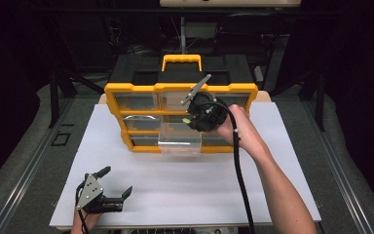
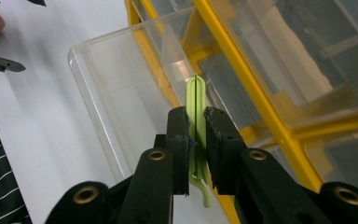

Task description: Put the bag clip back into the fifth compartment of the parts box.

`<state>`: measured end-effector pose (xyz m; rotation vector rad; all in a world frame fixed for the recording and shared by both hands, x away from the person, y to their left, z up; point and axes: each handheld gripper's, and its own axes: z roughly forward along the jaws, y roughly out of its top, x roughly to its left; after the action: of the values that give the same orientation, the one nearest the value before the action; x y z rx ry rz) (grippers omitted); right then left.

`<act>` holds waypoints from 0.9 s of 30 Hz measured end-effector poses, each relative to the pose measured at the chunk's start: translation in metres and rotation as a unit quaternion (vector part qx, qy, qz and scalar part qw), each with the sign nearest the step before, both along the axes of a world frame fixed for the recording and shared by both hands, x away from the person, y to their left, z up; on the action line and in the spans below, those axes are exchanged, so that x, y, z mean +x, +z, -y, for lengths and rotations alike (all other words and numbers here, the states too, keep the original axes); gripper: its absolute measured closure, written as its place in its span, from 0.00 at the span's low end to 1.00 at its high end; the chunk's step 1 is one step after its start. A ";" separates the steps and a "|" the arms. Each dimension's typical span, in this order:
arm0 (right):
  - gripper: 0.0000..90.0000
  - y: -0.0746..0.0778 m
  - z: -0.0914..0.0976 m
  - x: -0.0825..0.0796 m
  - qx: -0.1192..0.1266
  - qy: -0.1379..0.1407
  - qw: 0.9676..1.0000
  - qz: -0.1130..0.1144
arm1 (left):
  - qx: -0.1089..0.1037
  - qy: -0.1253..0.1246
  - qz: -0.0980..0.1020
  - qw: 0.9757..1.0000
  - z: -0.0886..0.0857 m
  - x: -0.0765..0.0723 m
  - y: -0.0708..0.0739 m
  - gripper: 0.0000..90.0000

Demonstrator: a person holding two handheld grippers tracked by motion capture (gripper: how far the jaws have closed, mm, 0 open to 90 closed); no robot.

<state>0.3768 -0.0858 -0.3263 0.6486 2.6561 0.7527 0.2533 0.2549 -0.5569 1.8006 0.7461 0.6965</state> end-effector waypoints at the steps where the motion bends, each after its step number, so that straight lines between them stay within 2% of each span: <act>1: 0.89 0.000 0.000 0.000 0.000 0.000 1.000 0.000 | 0.000 0.000 0.000 1.000 0.000 0.000 0.000 0.00; 19: 0.89 -0.018 -0.018 0.017 -0.020 0.020 0.999 -0.044 | 0.001 0.000 -0.001 1.000 0.000 0.001 0.000 0.00; 27: 0.89 -0.025 -0.024 0.021 -0.029 0.030 0.998 -0.053 | 0.001 0.000 0.000 1.000 0.000 0.000 0.000 0.00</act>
<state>0.3979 -0.0614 -0.3513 0.6126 2.7937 0.6703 0.2537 0.2548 -0.5567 1.8016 0.7467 0.6973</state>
